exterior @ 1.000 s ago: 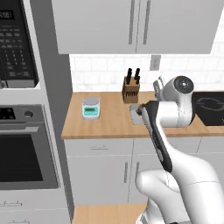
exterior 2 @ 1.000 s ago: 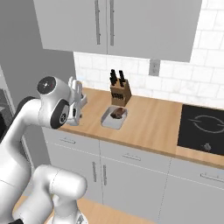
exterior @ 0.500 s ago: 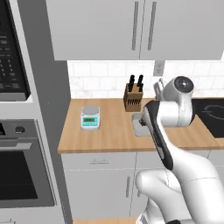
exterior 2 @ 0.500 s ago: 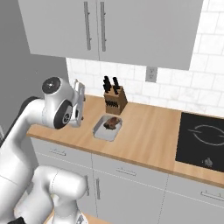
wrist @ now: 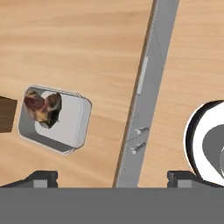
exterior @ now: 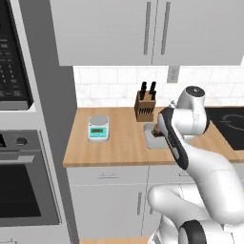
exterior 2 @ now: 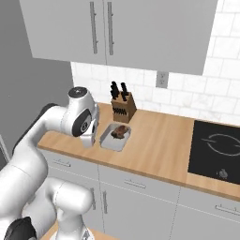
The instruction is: Take the meat container that has the steak and place it on the second highest rack of the freezer. Then take the vegetable container that has the bell pepper and garlic and place it on the highest rack of the freezer.
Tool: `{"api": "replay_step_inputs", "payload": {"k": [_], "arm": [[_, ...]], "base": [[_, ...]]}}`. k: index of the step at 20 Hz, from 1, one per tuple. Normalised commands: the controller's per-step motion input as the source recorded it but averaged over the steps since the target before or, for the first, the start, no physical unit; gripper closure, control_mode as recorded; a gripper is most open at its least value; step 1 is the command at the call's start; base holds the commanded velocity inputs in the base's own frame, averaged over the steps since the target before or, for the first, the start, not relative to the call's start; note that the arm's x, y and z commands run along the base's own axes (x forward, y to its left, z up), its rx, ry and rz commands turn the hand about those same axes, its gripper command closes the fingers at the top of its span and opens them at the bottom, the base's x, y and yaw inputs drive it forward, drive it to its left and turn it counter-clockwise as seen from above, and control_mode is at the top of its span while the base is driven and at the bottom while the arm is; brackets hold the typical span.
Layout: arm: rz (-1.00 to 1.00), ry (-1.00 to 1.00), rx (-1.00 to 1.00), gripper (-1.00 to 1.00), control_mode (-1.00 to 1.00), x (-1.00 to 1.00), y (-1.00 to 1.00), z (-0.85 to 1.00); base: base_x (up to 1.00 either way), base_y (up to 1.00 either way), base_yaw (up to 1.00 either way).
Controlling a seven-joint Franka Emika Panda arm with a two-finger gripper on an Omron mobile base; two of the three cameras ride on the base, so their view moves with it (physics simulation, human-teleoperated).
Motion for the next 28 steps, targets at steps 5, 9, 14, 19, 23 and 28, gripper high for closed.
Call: {"api": "replay_step_inputs", "payload": {"k": [5,9,14,19,23,28], "arm": [[0.07,0.01,0.04,-1.0,-1.0,0.35,-0.02,-0.28],[0.0,-0.03,0.11,-1.0,-1.0,0.43,-0.1,-0.41],[0.04,0.1,0.04,-1.0,-1.0,0.05,-0.11,-0.53],[0.1,0.18,0.0,-1.0,-1.0,0.0,-0.1,-0.29],[0.04,0.04,0.0,-1.0,-1.0,0.24,0.0,-0.28],[0.0,0.03,0.0,-1.0,-1.0,0.44,0.0,-0.24]], "base": [[0.0,0.0,0.0],[0.0,0.0,0.0],[0.0,0.0,0.0],[0.0,0.0,0.0],[0.0,0.0,0.0],[0.0,0.0,0.0]]}}
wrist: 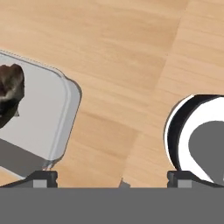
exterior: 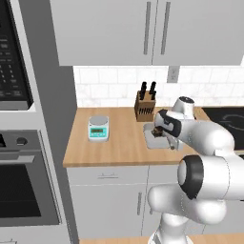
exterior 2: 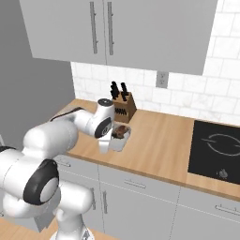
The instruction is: Take the meat container that has the steak and place it on the second highest rack of the freezer. Then take the vegetable container that has the bell pepper and garlic and place it on the highest rack of the freezer.
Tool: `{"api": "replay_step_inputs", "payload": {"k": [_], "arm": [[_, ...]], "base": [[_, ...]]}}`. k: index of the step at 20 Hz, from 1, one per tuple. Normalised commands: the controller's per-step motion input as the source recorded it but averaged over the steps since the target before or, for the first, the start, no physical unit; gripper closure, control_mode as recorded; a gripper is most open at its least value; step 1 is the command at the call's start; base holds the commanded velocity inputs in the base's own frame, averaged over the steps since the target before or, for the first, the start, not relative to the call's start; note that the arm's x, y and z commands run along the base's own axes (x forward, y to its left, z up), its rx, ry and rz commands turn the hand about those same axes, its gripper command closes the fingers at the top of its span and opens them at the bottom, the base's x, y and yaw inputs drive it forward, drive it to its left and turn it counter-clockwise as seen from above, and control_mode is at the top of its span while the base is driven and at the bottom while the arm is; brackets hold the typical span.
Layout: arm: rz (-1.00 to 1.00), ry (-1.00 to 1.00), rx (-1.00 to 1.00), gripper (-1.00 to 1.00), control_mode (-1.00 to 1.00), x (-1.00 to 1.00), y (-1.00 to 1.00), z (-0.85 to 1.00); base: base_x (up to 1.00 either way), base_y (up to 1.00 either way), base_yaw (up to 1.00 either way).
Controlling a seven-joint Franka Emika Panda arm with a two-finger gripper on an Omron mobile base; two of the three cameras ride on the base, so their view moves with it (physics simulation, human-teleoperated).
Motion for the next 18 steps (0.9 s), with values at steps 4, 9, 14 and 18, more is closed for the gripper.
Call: {"api": "replay_step_inputs", "payload": {"k": [4,9,14,18], "arm": [[0.0,0.02,0.0,-1.0,-1.0,0.39,0.0,-0.22],[0.0,0.04,0.0,-1.0,-1.0,0.1,-0.07,-0.23],[0.0,0.02,0.0,-1.0,-1.0,0.09,-0.03,-0.26],[0.0,0.02,0.0,-1.0,-1.0,0.24,0.0,-0.2]], "base": [[0.0,0.0,0.0],[0.0,0.0,0.0],[0.0,0.0,0.0],[0.0,0.0,0.0]]}}
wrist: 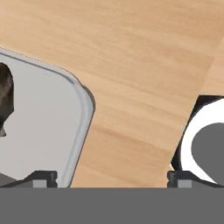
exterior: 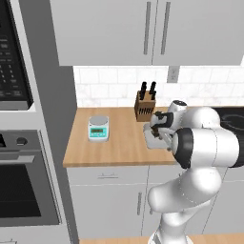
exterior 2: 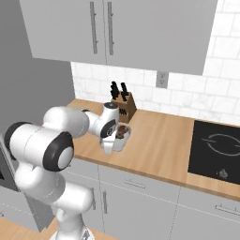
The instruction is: Take the meat container that has the steak and place it on the second highest rack of the freezer. Then take the vegetable container that has the bell pepper and garlic and place it on the highest rack of the freezer.
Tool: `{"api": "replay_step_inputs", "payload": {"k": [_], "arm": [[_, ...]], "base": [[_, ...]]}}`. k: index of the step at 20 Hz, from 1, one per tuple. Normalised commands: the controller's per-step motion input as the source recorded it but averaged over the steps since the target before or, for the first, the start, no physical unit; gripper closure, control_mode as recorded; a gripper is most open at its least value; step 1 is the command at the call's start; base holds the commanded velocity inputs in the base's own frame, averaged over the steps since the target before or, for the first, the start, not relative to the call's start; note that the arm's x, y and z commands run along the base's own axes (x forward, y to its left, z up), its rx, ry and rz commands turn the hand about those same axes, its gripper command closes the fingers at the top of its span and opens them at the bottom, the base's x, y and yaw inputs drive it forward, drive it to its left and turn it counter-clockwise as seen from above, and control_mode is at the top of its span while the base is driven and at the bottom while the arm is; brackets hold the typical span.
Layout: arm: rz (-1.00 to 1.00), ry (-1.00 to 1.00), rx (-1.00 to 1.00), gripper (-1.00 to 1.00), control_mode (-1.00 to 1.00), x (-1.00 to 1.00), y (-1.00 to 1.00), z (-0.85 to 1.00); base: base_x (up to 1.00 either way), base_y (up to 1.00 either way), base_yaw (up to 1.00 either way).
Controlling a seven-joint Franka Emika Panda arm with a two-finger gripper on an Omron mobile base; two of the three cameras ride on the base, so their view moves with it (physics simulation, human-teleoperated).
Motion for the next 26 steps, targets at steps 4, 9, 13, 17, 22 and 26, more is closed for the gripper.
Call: {"api": "replay_step_inputs", "payload": {"k": [4,9,13,17,22,26], "arm": [[0.0,0.02,0.0,-1.0,-1.0,0.27,0.0,-0.14],[0.0,0.02,0.0,-1.0,-1.0,0.3,0.0,-0.12],[0.0,0.03,0.0,-1.0,-1.0,0.22,0.0,-0.16],[0.0,0.02,0.0,1.0,-1.0,0.07,0.0,-0.21],[-0.01,0.0,0.0,1.0,-1.0,0.14,0.0,-0.05],[-0.01,-0.11,0.0,1.0,-1.0,-0.12,0.0,0.0]], "base": [[0.0,0.0,0.0],[0.0,0.0,0.0],[0.0,0.0,0.0],[0.0,0.0,0.0],[0.0,0.0,0.0],[0.0,0.0,0.0]]}}
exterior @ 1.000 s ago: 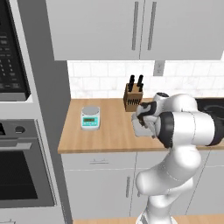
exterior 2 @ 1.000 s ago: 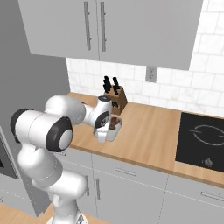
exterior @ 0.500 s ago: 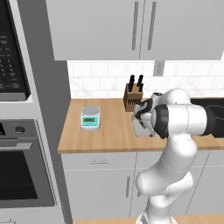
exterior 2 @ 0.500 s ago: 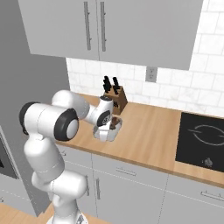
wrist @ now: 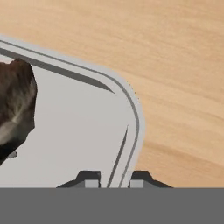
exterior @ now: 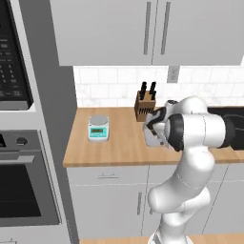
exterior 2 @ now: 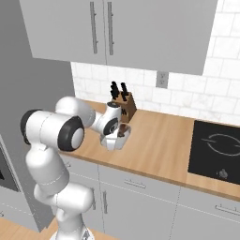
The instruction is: Take the meat container that has the steak and place it on the second highest rack of the freezer. Then take the vegetable container that has the bell pepper and garlic and place it on the highest rack of the freezer.
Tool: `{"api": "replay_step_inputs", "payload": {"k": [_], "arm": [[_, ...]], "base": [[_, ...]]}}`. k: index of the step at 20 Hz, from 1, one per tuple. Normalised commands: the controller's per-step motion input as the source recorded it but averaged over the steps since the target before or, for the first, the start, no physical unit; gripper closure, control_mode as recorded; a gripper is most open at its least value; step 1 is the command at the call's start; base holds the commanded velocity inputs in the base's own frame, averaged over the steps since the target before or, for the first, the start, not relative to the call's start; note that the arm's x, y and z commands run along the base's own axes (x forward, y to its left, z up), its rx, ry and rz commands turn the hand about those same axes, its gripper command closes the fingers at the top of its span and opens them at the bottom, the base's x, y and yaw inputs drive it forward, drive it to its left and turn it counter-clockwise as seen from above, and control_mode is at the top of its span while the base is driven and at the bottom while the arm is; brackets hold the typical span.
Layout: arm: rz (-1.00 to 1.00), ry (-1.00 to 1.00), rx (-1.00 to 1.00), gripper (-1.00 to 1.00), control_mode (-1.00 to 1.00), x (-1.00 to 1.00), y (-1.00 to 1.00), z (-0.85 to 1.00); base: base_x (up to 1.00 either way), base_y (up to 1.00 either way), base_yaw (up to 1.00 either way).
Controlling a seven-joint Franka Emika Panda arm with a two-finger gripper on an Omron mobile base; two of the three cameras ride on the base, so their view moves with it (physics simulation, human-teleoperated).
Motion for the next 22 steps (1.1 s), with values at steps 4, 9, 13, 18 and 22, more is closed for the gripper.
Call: {"api": "replay_step_inputs", "payload": {"k": [4,9,13,18,22], "arm": [[0.07,-0.18,0.0,1.0,-1.0,-0.43,0.0,0.29],[0.13,-0.16,-0.01,1.0,-1.0,-0.44,0.18,0.52],[0.12,-0.02,-0.05,1.0,-1.0,-0.35,0.54,0.61],[0.0,-0.09,0.0,1.0,-1.0,-0.57,0.42,0.91],[-0.03,-0.09,0.0,1.0,-1.0,-0.77,0.37,0.96]], "base": [[0.0,0.0,0.0],[0.0,0.0,0.0],[0.0,0.0,0.0],[0.0,0.0,0.0],[0.0,0.0,0.0]]}}
